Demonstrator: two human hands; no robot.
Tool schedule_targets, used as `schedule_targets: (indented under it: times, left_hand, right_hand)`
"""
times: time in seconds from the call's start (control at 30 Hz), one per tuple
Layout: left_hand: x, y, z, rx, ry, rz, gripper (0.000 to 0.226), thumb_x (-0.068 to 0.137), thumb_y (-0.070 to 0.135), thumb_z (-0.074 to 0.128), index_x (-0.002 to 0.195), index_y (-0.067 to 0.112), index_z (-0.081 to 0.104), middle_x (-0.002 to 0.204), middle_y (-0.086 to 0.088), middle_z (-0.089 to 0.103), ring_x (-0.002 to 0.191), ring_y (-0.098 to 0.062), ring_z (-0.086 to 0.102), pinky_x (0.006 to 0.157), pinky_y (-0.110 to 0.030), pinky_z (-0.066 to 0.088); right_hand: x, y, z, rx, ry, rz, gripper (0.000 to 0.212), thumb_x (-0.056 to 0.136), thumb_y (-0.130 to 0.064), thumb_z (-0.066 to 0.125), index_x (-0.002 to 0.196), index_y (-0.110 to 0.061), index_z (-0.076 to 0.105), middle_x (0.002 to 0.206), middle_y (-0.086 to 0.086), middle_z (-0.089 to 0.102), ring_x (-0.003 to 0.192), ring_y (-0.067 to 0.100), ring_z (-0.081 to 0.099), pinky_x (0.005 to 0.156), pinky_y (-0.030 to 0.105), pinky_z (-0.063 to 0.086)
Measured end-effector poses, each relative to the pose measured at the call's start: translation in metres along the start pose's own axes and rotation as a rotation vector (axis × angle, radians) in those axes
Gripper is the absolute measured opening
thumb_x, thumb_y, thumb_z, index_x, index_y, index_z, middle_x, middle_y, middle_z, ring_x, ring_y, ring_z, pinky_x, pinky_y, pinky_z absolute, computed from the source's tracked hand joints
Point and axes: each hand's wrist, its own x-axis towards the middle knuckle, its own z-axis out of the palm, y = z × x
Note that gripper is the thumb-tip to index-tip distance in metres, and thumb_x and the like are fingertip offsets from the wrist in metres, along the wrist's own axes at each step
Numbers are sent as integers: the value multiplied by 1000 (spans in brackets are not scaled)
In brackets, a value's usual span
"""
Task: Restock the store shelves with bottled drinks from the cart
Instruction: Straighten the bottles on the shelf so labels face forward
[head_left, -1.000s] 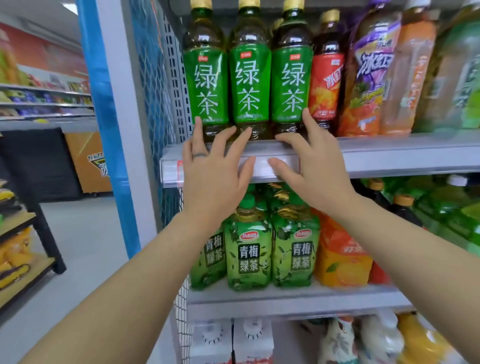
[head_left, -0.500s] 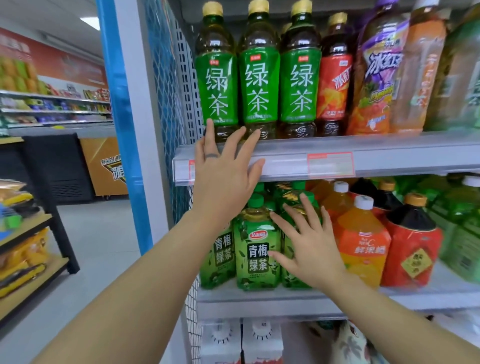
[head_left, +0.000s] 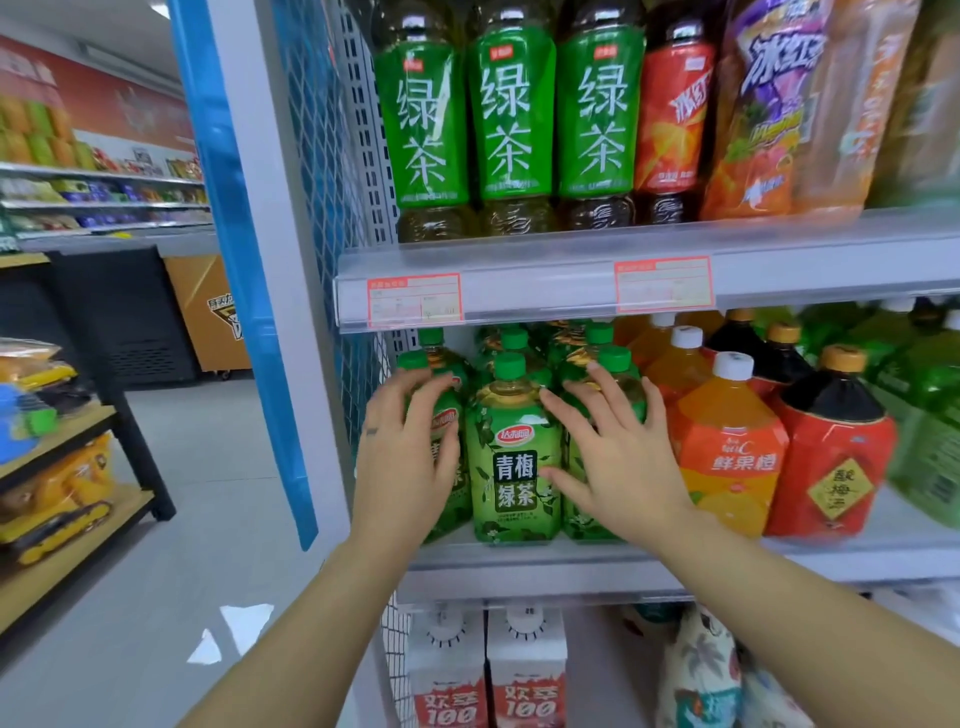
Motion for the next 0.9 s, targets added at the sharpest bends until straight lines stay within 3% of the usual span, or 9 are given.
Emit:
schedule_targets:
  times: [0.1,0.17,0.37,0.6,0.73,0.9]
  left_hand:
    - [12,-5,9,79,-162,-213,63,86,23,65,142,23,35,149,-14,23,133,-33,29,103,-47,36]
    - [18,-11,12,169,-254,-222,66,85,26,66,143,22,35,151,-20,18,130,-41,34,101,-51,38]
    - [38,-16,2,341,-512,-203,60,89,32,59,142,26,32,136,-22,34,127,-38,31,99,-42,37]
    - [49,-14,-20,264,-669,-188,59,83,22,69,134,24,40,129,-18,43,119,-32,39,91,-31,40]
    - [52,-15,-29,193,-746,-198,55,79,21,72,125,28,43,127,-15,47,123,-33,38,93,-31,38]
    - [58,-14,-38,129,-808,-148,48,80,20,72,119,29,45,108,-6,46,106,-23,42,80,-25,35]
  right_hand:
    - [0,0,-1,5,-4,6,72,78,-63,47,138,-26,35,136,5,50,140,26,26,106,61,21]
    - [1,0,-1,7,-5,8,71,78,-63,44,138,-26,36,135,5,51,140,26,27,106,61,22]
    - [0,0,-2,5,-12,0,71,78,-63,45,138,-26,36,135,5,51,139,26,27,106,61,22]
    - [1,-1,-5,17,-33,6,70,79,-63,43,137,-24,37,133,7,52,139,27,28,106,61,21]
    - [2,0,-4,8,-38,12,70,79,-63,40,137,-24,37,134,7,52,139,26,26,105,61,21]
    - [1,0,-3,3,-41,14,70,79,-63,41,137,-25,38,133,6,52,139,26,27,106,60,21]
